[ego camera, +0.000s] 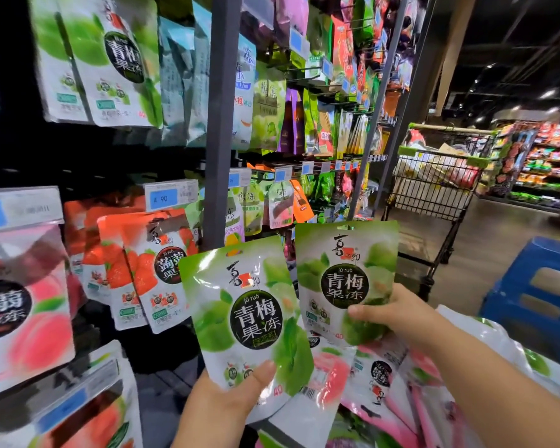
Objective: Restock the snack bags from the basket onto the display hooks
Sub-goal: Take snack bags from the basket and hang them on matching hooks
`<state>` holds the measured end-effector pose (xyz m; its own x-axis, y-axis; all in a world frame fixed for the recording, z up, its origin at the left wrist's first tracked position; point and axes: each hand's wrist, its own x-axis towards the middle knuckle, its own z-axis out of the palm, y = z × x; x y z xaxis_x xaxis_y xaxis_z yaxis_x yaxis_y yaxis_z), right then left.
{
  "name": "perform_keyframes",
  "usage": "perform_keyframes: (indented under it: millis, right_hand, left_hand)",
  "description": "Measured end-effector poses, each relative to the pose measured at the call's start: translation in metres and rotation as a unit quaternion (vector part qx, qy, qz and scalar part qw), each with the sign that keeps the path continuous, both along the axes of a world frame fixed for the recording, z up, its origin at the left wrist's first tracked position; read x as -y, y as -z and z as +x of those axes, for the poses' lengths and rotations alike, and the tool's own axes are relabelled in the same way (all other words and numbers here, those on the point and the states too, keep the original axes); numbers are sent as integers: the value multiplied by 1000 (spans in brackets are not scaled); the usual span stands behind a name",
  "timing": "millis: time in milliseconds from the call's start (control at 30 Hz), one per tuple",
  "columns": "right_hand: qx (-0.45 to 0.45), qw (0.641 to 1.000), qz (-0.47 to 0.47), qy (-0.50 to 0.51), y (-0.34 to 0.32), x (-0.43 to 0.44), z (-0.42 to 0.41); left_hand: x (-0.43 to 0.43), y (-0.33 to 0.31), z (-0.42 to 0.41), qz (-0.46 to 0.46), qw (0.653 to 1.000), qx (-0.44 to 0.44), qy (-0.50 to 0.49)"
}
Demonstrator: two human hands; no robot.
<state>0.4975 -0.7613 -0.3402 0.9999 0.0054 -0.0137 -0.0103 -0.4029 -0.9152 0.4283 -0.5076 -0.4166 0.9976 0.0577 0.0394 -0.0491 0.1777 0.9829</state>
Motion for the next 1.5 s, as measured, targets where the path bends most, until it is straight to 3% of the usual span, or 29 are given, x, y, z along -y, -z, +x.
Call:
perform_keyframes:
  millis: [200,367,500,667,933,1133,1333,1500]
  right_hand:
    - [35,998,-9,49,3,-9,2]
    - [51,981,170,76,-15,-26,-8]
    - [5,963,271,-18,-30,-51,-25]
    - [-22,965,240,-107,-26,-91,-34]
    - [68,953,252,-156,-39,-139,-35]
    - [129,951,222,-173,-52,-175,-41]
    - [21,949,135,-285,-69,-186,-40]
    - [73,953,115,-272,-69,-197,-39]
  left_hand:
    - [-3,-6,-3,-31,999,-23,-28]
    - [-14,-12,-7,-49,997,-34,-47]
    - [-31,-21,-12,-47,997,-32,-60]
    - [-47,-43,-18,-60,996,-9,-64]
    - [-67,-71,-31,-130,988,53,-59]
    - [-81,-89,-45,-113,981,94,-128]
    - [-95,-99,-54,-112,971,85,-195]
    - [-105,-105,-59,-104,972,85,-194]
